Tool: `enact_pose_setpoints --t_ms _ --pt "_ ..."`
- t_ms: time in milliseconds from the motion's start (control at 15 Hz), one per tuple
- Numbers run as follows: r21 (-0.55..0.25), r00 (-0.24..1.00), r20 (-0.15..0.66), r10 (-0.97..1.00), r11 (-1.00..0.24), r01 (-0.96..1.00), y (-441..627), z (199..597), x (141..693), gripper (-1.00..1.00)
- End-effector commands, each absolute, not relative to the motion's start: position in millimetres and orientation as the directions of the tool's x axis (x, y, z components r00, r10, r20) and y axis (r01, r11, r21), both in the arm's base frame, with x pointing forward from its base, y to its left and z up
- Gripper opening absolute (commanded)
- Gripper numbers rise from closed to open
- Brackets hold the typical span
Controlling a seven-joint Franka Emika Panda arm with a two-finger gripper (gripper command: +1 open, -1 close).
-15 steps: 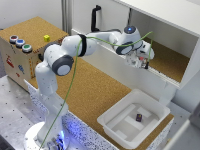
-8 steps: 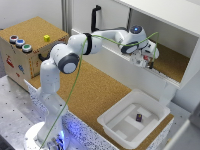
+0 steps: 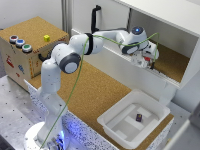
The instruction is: Put the grasped pink block inside the right cabinet
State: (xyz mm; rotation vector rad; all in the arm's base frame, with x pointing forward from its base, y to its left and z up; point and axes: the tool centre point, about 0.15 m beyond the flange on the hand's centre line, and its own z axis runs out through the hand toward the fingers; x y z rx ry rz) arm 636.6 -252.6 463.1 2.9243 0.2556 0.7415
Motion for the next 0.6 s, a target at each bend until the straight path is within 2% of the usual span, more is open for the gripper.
enact_pose_setpoints --t_ms 0,267,533 --pt "0.151 0.845 0.491 0.211 -0.976 0.155 -227 474 568 1.00" --pt "0.196 0.871 0.427 0.242 -0.965 0.172 -206 466 512 1.00" --pt "0.171 0.892 0.363 0.268 -0.961 0.219 -179 447 462 1.00"
